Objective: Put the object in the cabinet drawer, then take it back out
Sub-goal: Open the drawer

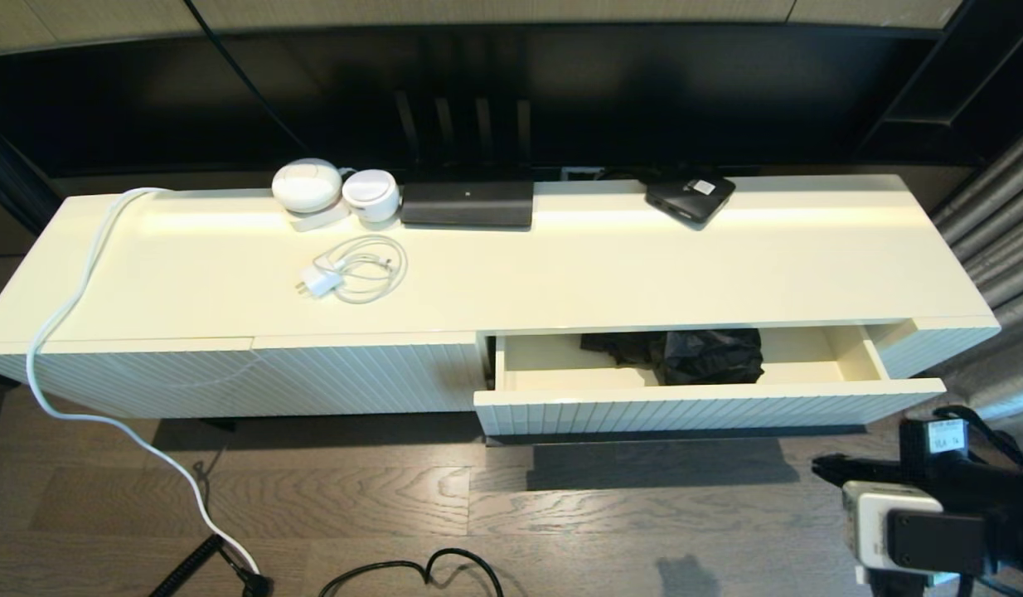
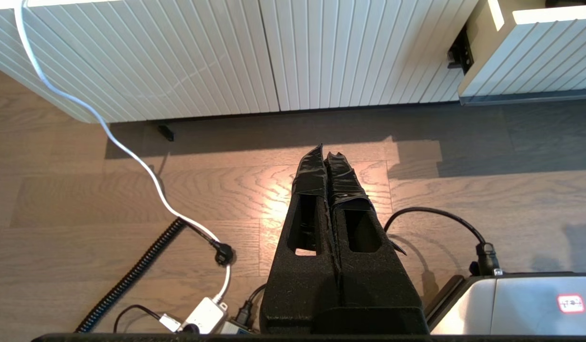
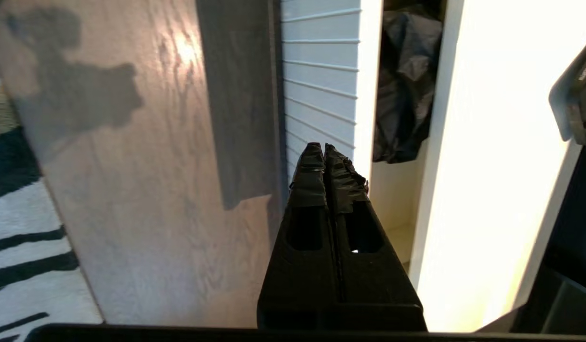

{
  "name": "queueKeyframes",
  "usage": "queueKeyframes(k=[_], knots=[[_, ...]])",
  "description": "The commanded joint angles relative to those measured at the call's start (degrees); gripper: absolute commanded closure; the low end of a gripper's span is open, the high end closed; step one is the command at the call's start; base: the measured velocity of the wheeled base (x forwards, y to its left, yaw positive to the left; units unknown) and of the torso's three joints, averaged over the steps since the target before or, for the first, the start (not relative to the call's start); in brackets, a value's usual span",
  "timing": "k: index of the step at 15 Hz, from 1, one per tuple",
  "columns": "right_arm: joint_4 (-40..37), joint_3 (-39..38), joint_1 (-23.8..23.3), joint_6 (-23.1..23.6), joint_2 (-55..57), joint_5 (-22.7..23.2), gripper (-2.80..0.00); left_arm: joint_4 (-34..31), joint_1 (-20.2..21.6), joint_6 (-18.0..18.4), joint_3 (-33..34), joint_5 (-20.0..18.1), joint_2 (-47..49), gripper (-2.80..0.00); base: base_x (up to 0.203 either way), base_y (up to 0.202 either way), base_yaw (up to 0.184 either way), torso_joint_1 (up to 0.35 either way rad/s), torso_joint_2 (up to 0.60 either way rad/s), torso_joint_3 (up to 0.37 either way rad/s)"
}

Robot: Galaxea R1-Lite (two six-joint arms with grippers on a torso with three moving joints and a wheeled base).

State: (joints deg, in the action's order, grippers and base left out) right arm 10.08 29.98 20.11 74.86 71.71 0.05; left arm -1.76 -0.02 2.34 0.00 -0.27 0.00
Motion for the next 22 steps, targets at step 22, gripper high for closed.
queueKeyframes(k=[22], knots=[[5.16, 22.09, -0.71, 0.93, 29.70, -5.04, 0.00, 0.00, 0.02, 0.03, 0.00, 0.00, -0.09, 0.00, 0.000, 0.000, 0.000, 0.000, 0.00, 0.000]])
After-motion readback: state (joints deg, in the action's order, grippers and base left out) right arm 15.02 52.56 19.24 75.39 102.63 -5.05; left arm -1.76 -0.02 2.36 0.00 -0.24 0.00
